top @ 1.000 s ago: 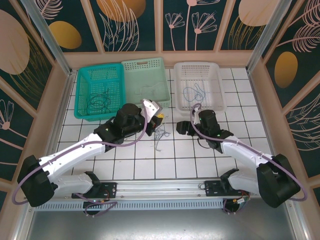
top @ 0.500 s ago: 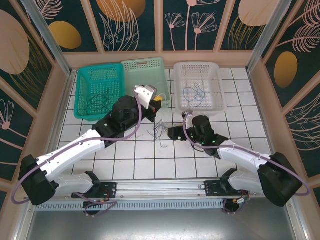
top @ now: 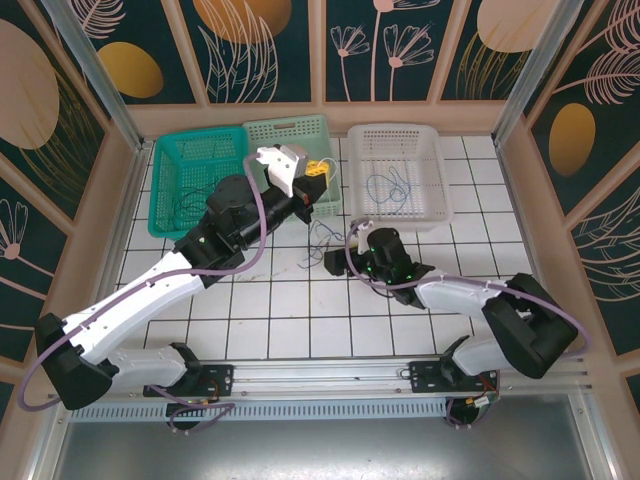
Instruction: Untangle the cables
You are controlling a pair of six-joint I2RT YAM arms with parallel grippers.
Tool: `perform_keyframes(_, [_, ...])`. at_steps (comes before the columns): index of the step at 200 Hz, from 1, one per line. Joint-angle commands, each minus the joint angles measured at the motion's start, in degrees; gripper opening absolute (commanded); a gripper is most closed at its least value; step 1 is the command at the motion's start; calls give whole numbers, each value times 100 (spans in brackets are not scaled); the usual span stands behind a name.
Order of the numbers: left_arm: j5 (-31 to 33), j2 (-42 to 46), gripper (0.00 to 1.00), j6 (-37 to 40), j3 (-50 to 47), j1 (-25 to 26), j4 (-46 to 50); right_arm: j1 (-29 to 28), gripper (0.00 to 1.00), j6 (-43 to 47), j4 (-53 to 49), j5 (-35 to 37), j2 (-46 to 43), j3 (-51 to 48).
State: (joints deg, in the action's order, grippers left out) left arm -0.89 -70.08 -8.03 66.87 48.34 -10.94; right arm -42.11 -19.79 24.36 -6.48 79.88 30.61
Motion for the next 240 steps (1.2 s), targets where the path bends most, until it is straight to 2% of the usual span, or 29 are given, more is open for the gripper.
perform_keyframes(1, [-384, 16, 0, -77, 161, 18, -257, -207, 84, 473, 444, 316, 242, 322])
perform_keyframes(12, [-358, 53, 0, -110, 110, 13, -236, -296, 83, 646, 473, 485, 323, 379])
perform_keyframes(21, [-335, 89, 0, -119, 55, 18, -243, -328, 78, 782, 482, 577, 380, 421])
perform_keyframes(55, [82, 135, 0, -39, 19, 14, -106, -350, 36, 977, 275, 655, 412, 417])
perform_keyframes(88, [795, 0, 0, 473, 125, -78, 94, -382, 13, 891, 114, 683, -23, 33])
perform_keyframes(112, [976, -276, 0, 628, 430, -397, 367, -403, 8, 883, -93, 558, -400, -146])
perform_keyframes(147, [946, -571, 0, 531, 728, -922, 337, -418, 6, 693, -441, 629, -763, -312])
perform_keyframes(159, [529, -628, 0, 557, 902, -925, 385, -421, 7, 665, -529, 708, -819, -361])
perform_keyframes(165, [283, -644, 0, 527, 970, -931, 399, -421, 11, 652, -573, 797, -828, -371])
perform_keyframes(176, [-76, -643, 0, 467, 1028, -923, 401, -421, 37, 704, -621, 995, -854, -372])
perform_keyframes(198, [-459, -549, 0, 425, 909, -929, 365, -421, 69, 1052, -602, 1268, -847, -271])
perform_keyframes(216, [-617, -457, 0, 382, 780, -925, 367, -421, 76, 1433, -601, 1364, -663, -42])
perform_keyframes(240, [-850, -310, 0, 322, 640, -928, 356, -412, 78, 1887, -696, 1801, -235, 407])
